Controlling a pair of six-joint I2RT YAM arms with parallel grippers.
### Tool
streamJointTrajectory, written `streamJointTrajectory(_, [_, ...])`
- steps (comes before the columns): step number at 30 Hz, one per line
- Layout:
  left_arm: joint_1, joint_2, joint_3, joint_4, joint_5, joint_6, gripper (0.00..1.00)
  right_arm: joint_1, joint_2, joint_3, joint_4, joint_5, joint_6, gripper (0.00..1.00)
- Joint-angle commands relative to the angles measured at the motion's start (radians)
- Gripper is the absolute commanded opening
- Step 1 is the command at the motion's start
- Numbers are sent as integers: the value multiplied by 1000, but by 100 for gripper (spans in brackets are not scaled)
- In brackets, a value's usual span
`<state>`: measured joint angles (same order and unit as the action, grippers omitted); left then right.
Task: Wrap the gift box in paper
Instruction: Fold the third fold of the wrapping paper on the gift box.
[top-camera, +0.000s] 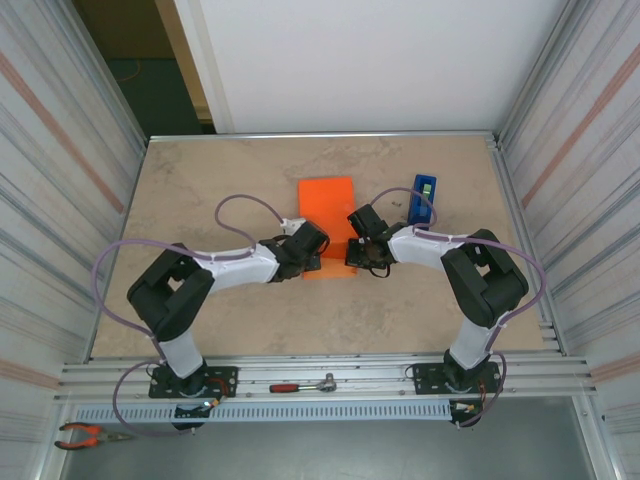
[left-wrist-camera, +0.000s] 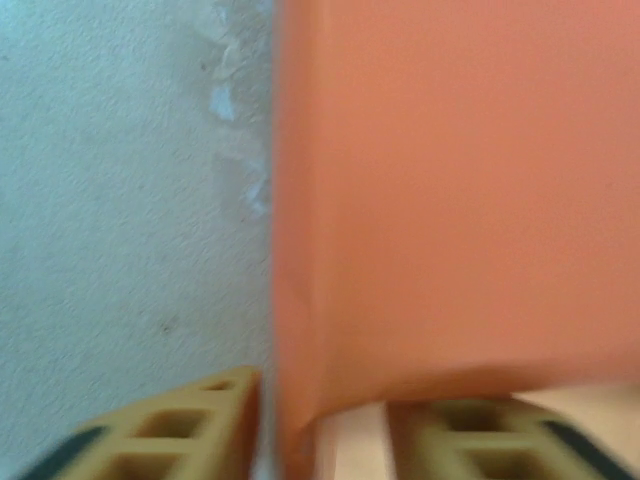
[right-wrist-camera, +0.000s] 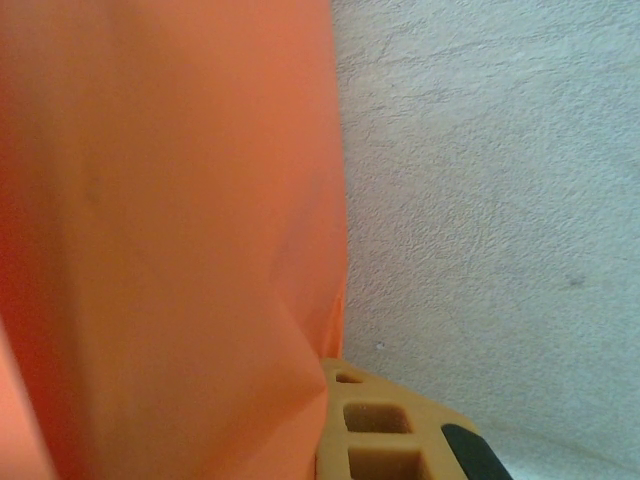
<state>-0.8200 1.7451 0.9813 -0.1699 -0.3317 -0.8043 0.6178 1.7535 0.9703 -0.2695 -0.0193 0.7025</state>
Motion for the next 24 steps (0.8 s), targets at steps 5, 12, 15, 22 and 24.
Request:
streamJointTrajectory(5, [-24, 48, 32, -18, -85, 26, 0, 11, -13, -18, -70, -3, 21, 8])
streamJointTrajectory(12, [-26, 33, 18, -34, -93, 21, 4, -7, -93, 8, -133, 4, 12, 51])
streamJointTrajectory(15, [-26, 31, 13, -30, -89, 19, 9, -19, -76, 46, -156, 9, -8, 56])
streamJointTrajectory(22, [-27, 33, 15, -29, -73, 22, 23, -44, 9, 115, -181, 10, -38, 49])
streamJointTrajectory(24, [-27, 31, 16, -28, -71, 22, 30, -46, 24, 117, -183, 5, -44, 39])
